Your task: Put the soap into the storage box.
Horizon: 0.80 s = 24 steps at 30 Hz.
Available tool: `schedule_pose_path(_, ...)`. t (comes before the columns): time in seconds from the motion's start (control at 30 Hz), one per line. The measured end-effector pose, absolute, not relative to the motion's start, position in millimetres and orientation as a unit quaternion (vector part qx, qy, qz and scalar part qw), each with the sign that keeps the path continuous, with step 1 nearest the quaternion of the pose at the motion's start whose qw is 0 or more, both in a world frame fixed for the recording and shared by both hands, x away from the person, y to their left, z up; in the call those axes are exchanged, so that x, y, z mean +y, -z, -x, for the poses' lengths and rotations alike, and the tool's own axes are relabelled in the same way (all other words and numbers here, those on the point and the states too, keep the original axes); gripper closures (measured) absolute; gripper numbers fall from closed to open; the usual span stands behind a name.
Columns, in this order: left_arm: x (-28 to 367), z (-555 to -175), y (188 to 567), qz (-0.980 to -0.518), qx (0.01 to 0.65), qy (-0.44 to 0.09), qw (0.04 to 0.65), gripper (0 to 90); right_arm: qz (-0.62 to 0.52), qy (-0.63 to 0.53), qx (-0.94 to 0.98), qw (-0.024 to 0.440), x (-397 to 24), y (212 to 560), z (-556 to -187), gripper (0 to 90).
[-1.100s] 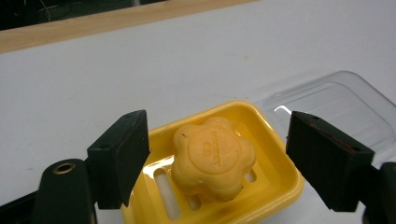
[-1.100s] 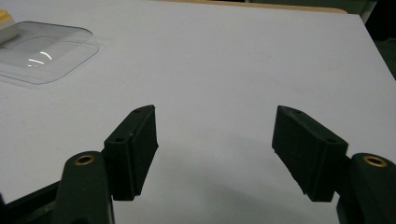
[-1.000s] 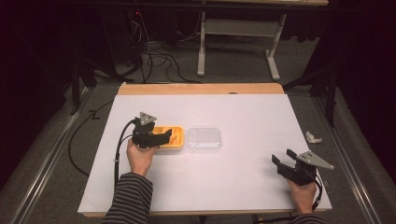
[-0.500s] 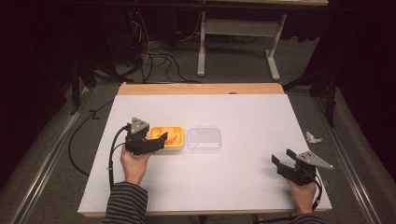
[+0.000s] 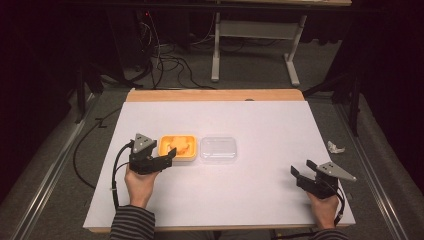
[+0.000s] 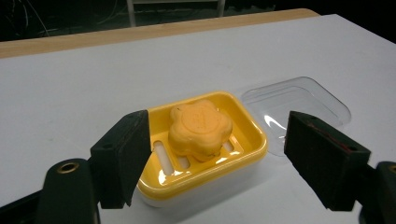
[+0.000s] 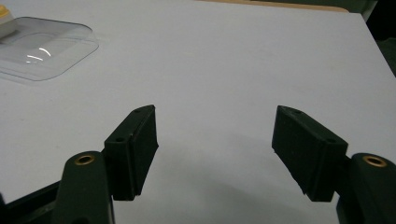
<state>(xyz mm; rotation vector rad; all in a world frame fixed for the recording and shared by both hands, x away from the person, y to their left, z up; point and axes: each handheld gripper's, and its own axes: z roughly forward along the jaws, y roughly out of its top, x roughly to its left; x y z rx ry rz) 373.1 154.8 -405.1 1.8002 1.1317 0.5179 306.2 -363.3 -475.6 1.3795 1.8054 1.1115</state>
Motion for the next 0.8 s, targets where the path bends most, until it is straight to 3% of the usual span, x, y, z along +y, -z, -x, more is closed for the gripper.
schedule_pose_path(0.8,159,-347,413,-0.732,0.456,-0.203,0.464,23.5,-0.518,-0.416,0.684,0.302,-363,476,-307,31.7)
